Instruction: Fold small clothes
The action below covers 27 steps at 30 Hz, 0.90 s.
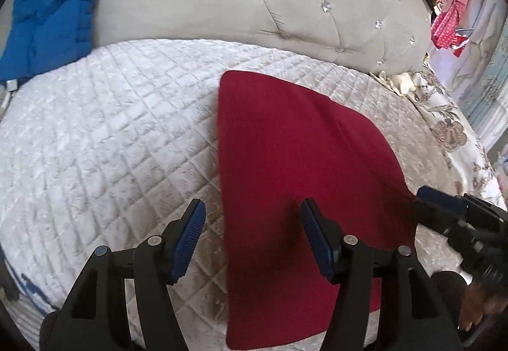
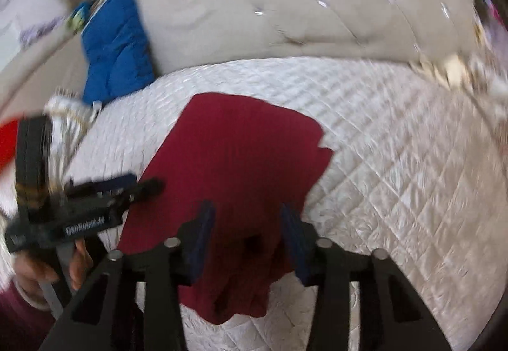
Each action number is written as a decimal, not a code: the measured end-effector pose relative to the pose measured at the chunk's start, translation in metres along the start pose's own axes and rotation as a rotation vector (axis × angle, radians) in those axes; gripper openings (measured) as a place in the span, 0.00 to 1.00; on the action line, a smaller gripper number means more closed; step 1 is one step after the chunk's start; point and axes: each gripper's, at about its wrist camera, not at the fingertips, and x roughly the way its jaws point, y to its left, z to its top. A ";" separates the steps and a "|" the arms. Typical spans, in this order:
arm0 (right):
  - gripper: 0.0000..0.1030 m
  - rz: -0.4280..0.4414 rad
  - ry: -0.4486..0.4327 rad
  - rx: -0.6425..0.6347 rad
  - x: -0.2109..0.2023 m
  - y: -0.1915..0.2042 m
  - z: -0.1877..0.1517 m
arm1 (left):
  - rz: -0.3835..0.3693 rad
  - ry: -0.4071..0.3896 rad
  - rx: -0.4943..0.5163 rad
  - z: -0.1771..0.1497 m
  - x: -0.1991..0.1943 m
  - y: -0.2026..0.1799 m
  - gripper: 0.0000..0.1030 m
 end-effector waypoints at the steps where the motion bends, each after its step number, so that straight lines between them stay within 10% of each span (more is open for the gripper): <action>1: 0.38 -0.024 0.012 -0.027 0.005 0.005 -0.001 | 0.004 0.002 -0.001 -0.001 0.000 0.000 0.39; 5: 0.38 -0.110 0.131 -0.043 0.037 -0.002 -0.016 | 0.016 0.000 -0.008 -0.008 -0.003 0.003 0.39; 27: 0.69 -0.121 0.048 0.098 -0.017 0.035 -0.025 | 0.118 -0.090 0.000 -0.030 -0.054 -0.004 0.39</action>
